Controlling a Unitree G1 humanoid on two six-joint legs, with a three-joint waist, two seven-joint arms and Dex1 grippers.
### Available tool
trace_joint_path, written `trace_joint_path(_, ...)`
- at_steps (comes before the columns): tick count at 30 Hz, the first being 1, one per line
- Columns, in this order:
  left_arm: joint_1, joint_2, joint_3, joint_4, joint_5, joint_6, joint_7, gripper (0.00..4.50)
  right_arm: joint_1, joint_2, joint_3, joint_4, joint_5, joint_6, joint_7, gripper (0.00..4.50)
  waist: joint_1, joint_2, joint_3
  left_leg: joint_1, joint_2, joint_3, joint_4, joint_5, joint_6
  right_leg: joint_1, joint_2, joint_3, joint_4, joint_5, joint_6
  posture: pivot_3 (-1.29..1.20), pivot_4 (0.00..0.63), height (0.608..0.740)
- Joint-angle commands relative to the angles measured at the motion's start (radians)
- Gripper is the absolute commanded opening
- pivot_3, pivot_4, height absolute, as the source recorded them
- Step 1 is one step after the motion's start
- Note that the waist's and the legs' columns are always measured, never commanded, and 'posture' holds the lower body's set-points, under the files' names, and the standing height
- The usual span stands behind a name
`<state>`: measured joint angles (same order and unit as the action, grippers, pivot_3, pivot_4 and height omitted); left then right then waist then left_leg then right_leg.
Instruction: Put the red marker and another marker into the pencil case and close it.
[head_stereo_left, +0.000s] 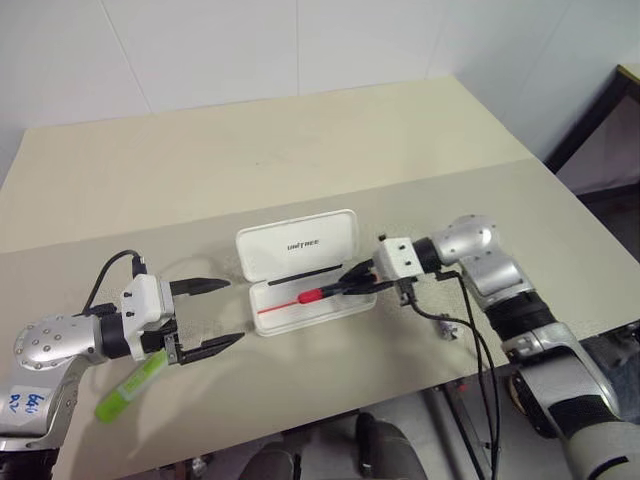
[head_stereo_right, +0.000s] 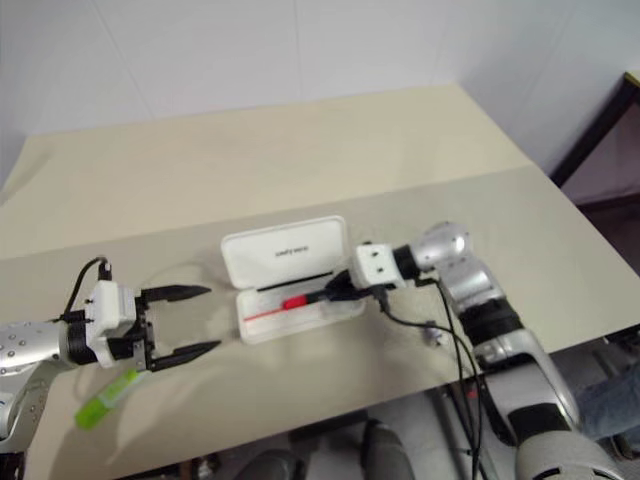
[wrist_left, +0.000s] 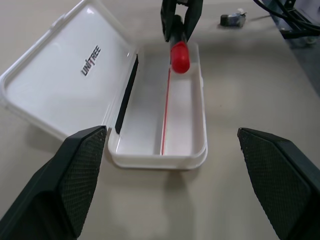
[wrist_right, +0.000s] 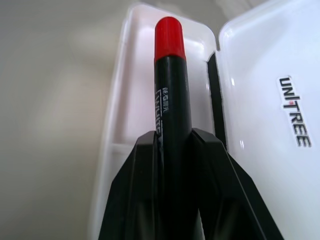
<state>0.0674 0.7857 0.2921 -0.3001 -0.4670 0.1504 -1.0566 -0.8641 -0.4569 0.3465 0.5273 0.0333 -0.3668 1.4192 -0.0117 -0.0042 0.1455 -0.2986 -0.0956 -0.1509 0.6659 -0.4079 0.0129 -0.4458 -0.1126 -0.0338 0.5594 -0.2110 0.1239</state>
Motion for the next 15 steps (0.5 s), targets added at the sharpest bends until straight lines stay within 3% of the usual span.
trace_joint_path(1, 0.027, -0.008, 0.036, -0.042, -0.007, -0.013, 0.027, 4.5, -0.043, 0.028, 0.003, 0.052, -0.043, -0.077, -0.054, 0.6, -0.002, 0.0, 0.0, 0.0, 0.0, 0.0, 0.0, 0.0, 0.0, 0.0, 0.0, -0.002, 0.0, 0.0, 0.0, 0.0, 0.15, 0.74)
trace_joint_path(10, 0.066, -0.02, 0.039, -0.079, -0.014, -0.009, 0.066, 4.5, -0.057, 0.086, 0.012, 0.089, -0.08, -0.048, -0.087, 0.6, -0.018, 0.0, 0.0, 0.0, 0.001, 0.0, 0.0, -0.001, -0.001, 0.0, -0.001, -0.011, 0.0, 0.001, -0.002, 0.0, 0.15, 0.74)
trace_joint_path(11, 0.065, -0.022, 0.038, -0.078, -0.014, -0.009, 0.069, 4.5, -0.057, 0.09, 0.01, 0.088, -0.086, -0.055, -0.102, 1.34, -0.018, 0.001, 0.0, 0.0, 0.002, 0.0, 0.0, -0.001, -0.001, 0.0, -0.001, -0.011, 0.0, 0.001, -0.003, 0.0, 0.15, 0.74)
trace_joint_path(15, 0.057, -0.025, 0.029, -0.074, -0.012, -0.008, 0.074, 4.5, -0.055, 0.106, -0.001, 0.066, -0.075, -0.031, -0.125, 2.72, -0.018, 0.001, 0.0, 0.0, 0.003, 0.0, 0.001, -0.001, -0.002, 0.0, 0.0, -0.012, 0.001, 0.001, -0.004, 0.0, 0.15, 0.74)
